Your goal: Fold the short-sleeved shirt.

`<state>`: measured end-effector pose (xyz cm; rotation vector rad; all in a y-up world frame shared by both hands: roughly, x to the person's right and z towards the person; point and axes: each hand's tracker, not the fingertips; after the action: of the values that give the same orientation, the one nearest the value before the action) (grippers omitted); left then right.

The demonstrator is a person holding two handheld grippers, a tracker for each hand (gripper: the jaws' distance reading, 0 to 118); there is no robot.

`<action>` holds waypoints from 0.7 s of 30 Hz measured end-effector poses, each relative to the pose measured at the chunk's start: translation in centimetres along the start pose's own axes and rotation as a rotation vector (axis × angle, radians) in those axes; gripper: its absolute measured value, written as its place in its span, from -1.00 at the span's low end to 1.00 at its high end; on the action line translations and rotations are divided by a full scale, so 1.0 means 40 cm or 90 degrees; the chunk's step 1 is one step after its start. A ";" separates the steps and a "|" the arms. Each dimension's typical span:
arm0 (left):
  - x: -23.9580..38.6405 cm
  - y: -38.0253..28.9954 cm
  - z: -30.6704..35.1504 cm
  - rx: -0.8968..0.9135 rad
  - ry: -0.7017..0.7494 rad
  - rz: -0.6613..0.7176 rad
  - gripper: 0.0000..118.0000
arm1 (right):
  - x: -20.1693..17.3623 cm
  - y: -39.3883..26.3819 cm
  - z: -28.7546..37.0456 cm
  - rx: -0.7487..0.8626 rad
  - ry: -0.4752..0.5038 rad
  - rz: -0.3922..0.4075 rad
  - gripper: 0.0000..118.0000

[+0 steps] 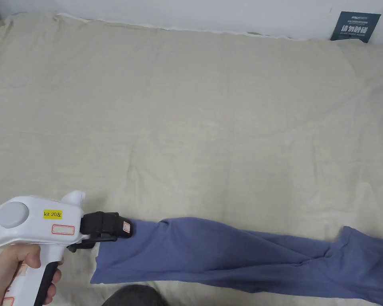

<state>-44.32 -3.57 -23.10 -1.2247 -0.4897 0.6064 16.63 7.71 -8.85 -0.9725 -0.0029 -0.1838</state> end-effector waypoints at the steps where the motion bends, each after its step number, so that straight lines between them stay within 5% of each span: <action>1: -0.001 0.005 0.004 -0.003 -0.018 0.000 0.98 | 0.000 0.000 0.000 0.000 0.002 0.000 -1.00; 6: -0.023 0.012 0.009 -0.032 -0.110 0.024 0.98 | -0.004 0.008 0.002 0.009 0.004 -0.008 -1.00; 13: -0.034 -0.006 0.003 -0.038 -0.107 0.043 0.94 | -0.010 0.017 0.015 0.015 0.008 -0.005 -1.00; 14: -0.001 -0.020 -0.001 -0.044 -0.117 0.038 0.48 | -0.008 0.017 0.015 0.016 0.009 -0.008 -1.00; 15: 0.002 -0.025 -0.003 -0.061 -0.136 0.029 -0.29 | -0.008 0.018 0.016 0.015 0.011 -0.012 -1.00; 16: -0.001 -0.031 -0.011 -0.058 -0.116 0.039 -0.78 | -0.007 0.018 0.015 0.016 0.012 -0.016 -1.00; 18: 0.011 -0.039 -0.054 -0.056 -0.032 0.025 -0.78 | -0.005 0.017 0.011 0.015 0.015 -0.022 -1.00; 21: 0.026 -0.032 -0.027 -0.020 -0.063 0.036 -0.78 | -0.008 0.016 0.018 0.016 0.016 -0.023 -1.00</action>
<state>-42.63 -3.94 -22.15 -1.2452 -0.5504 0.7132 16.46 8.70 -9.01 -0.9461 0.0002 -0.2296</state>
